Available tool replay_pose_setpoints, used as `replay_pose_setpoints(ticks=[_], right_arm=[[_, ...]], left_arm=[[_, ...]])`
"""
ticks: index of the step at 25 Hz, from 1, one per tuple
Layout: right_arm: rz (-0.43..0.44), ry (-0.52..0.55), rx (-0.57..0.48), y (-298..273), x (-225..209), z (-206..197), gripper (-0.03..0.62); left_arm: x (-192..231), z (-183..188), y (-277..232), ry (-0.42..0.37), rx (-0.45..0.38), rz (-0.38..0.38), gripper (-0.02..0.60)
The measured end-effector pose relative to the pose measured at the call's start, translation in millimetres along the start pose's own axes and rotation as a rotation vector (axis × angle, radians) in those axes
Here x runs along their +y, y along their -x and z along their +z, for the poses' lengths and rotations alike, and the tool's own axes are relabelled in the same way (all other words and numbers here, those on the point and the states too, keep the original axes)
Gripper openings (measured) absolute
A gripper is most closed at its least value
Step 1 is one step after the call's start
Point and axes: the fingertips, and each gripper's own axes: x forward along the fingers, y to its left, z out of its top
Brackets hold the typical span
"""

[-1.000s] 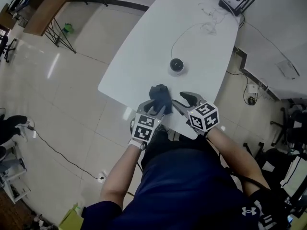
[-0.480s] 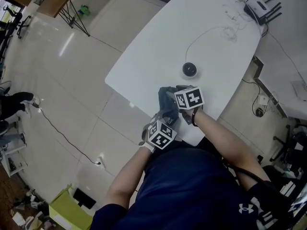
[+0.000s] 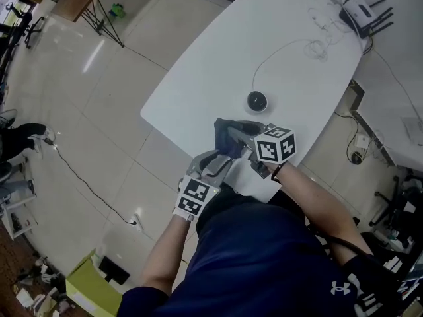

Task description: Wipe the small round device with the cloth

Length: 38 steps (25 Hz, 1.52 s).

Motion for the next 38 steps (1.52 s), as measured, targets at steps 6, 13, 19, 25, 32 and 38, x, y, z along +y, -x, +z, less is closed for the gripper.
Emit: replay_pose_setpoints(ticks=[6,13,19,25,32,38], right_arm=[[0.143,0.192,-0.233,70,53,66,0.081],[0.165,0.335,-0.361,133,87,100,0.084],[0.177,0.035,-0.334,146,52,81,0.388],[0.476,-0.194,-0.290,142,68,62,0.399],[0.567,-0.208,-0.164,117,82,42,0.174],[0.552,-0.194,-0.112,100,87,34,0.168]], left_arm=[[30,84,18,0.034,-0.208,-0.076,0.365],[-41,146,-13,-0.036,-0.273,-0.406,0.150],[-65,168,-10,0.046,-0.335,-0.544,0.063],[-85,154,2,-0.007,-0.248,-0.697,0.063],[-86,127,9,0.066,-0.163,-0.775,0.064],[-73,117,16,0.205,-0.170,-0.798,0.064]])
